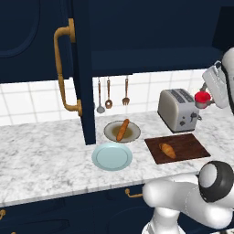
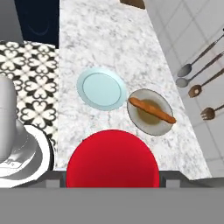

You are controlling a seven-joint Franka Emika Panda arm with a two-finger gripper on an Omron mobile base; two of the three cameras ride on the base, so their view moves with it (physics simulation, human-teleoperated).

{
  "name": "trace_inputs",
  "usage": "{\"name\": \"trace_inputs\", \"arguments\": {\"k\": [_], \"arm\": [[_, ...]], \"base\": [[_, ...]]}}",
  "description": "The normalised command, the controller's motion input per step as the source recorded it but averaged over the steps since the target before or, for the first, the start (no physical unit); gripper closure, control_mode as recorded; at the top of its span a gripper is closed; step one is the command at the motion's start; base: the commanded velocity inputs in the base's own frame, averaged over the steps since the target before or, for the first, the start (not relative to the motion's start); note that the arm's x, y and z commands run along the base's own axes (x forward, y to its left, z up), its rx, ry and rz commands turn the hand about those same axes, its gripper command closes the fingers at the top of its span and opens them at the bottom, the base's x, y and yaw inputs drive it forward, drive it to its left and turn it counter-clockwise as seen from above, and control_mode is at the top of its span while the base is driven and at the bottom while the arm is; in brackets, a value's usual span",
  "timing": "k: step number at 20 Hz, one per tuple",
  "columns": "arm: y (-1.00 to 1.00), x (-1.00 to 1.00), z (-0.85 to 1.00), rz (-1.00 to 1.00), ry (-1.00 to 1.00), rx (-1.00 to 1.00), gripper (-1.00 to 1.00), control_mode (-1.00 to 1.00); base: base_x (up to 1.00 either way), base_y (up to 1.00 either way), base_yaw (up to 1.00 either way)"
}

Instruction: From the different types of pastries on the counter, select a croissant and place it on the cutting board. Then retrieve a jar of jam from the cabinet and place it alongside the croissant on the cutting board.

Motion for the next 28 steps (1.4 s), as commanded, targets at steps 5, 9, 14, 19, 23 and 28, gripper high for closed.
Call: {"name": "trace_inputs", "arguments": {"k": [5,9,14,19,23,28], "arm": [[0.00,-0.01,-0.91,0.18,-0.03,-0.05,1.00,-1.00],[-0.04,0.00,-1.00,0.15,-0.16,0.25,1.00,-1.00],[-0.06,0.00,-1.00,0.12,-0.11,0.20,1.00,-1.00],[-0.12,0.09,-0.67,0.04,0.03,0.00,1.00,-1.00],[-0.36,0.25,-0.51,0.00,0.16,-0.15,1.00,-1.00],[-0.38,0.60,-0.25,0.00,0.25,0.02,1.00,-1.00]], "base": [[0.00,0.00,0.00],[0.00,0.00,0.00],[0.00,0.00,0.00],[0.00,0.00,0.00],[0.00,0.00,0.00],[0.00,0.00,0.00]]}}
